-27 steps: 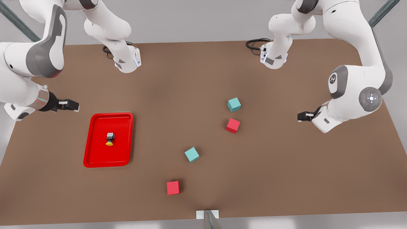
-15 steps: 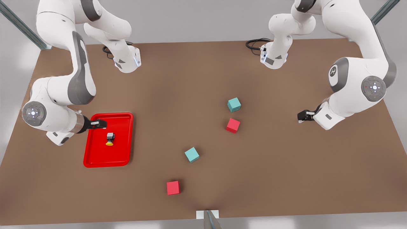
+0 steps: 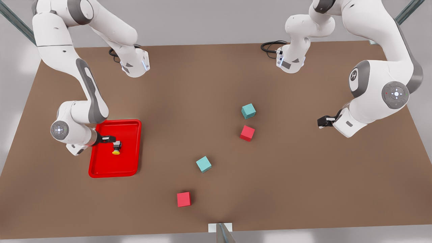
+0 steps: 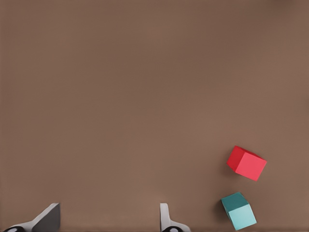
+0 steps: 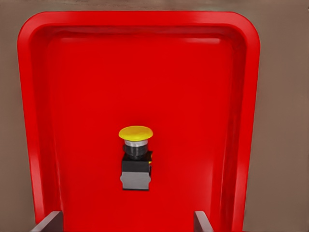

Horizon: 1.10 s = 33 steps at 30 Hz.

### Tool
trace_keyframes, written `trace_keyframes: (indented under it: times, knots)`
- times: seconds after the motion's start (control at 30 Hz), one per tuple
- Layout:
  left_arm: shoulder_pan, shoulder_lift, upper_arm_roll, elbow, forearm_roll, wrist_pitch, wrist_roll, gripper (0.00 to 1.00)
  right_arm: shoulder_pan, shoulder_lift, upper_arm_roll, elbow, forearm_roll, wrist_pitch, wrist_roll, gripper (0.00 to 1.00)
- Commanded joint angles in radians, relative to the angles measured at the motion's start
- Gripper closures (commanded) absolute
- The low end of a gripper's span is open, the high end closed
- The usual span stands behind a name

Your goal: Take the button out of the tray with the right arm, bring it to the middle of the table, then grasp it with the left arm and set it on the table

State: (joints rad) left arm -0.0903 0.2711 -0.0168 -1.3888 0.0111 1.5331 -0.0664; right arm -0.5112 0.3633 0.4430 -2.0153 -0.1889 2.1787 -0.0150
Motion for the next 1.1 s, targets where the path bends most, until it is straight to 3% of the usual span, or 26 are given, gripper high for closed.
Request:
trace_keyframes:
  times: [0.0,0.33,1.07]
  knots:
    - [0.001,-0.001,0.0,0.001,0.001,-0.005,-0.033,0.0,-0.038,0.008,0.029,-0.051,-0.113,0.237,-0.128,0.0]
    - [0.001,-0.001,-0.002,0.001,0.001,-0.008,-0.035,0.0,0.023,0.068,0.034,-0.08,-0.133,0.329,-0.005,0.0]
    - [-0.003,0.002,-0.002,0.001,0.001,-0.007,-0.035,0.0,-0.053,0.085,0.034,-0.195,-0.227,0.414,0.018,0.0]
